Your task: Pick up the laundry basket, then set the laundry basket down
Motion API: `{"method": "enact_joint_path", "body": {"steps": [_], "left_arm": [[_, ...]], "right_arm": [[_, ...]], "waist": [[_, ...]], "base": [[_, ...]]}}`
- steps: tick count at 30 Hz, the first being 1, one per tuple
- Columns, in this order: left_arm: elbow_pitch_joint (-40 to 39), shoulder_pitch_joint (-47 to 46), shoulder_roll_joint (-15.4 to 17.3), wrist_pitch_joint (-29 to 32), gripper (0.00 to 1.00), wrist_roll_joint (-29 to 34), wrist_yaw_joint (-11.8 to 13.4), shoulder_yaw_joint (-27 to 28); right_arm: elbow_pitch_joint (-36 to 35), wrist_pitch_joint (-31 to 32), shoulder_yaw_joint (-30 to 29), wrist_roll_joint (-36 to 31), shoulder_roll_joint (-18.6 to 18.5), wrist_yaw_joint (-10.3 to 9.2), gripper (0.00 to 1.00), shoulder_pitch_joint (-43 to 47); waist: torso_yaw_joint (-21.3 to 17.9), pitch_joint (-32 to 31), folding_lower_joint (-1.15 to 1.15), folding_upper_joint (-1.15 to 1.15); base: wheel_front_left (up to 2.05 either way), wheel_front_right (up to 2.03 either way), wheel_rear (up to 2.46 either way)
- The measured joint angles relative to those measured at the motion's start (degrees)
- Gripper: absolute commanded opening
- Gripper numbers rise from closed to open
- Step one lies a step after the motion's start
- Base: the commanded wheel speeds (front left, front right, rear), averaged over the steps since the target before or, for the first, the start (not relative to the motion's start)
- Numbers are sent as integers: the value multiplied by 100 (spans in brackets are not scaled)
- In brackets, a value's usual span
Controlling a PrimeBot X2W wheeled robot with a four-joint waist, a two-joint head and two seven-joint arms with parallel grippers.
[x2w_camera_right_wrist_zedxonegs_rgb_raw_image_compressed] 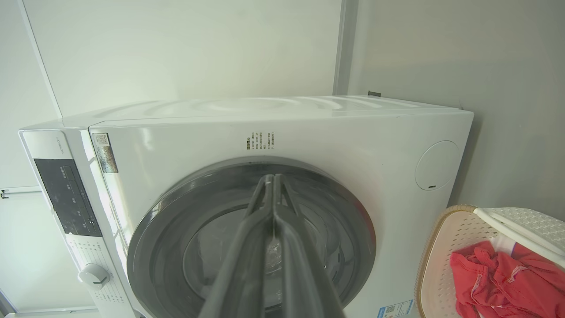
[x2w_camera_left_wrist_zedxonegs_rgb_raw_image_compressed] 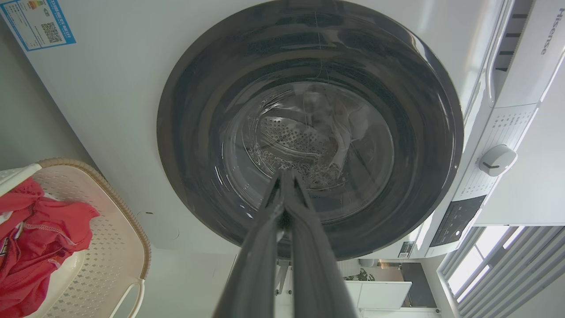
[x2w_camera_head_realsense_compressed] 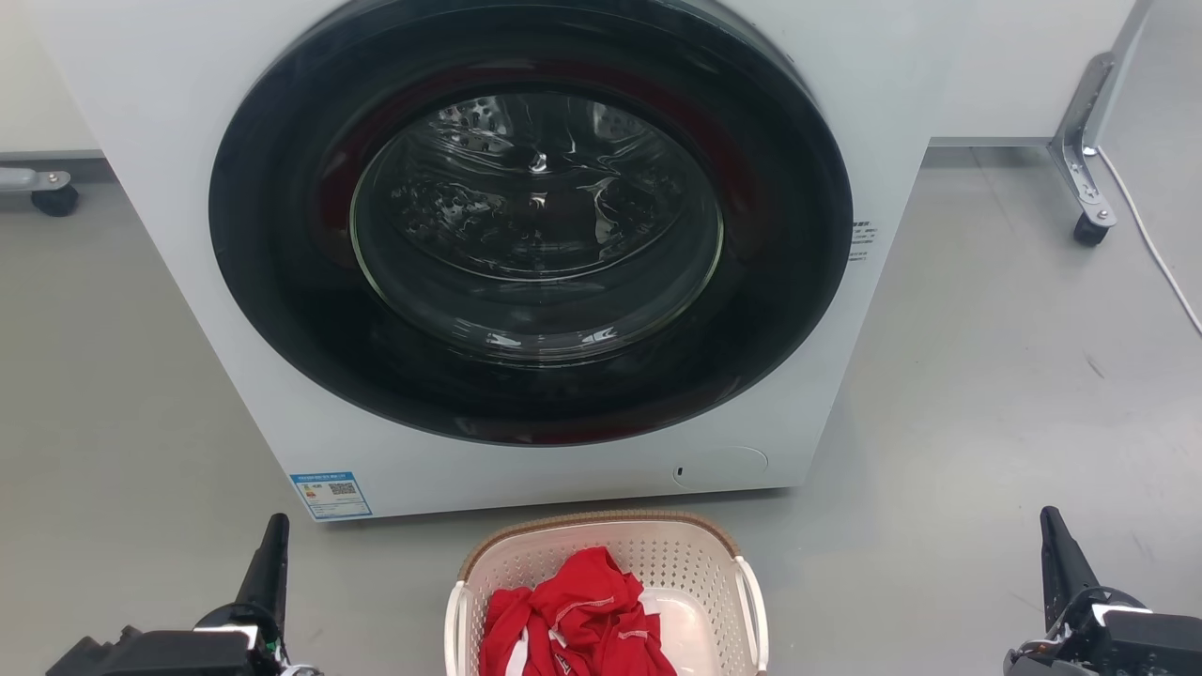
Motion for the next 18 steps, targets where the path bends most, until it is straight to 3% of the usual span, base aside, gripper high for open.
{"method": "enact_joint_path", "body": {"steps": [18], "left_arm": [[1,-1,0,0,0,0,0,0]], "right_arm": [[0,0,0,1,0,0,0,-1]], "waist": [[0,0,0,0]], "base": [[0,0,0]]}}
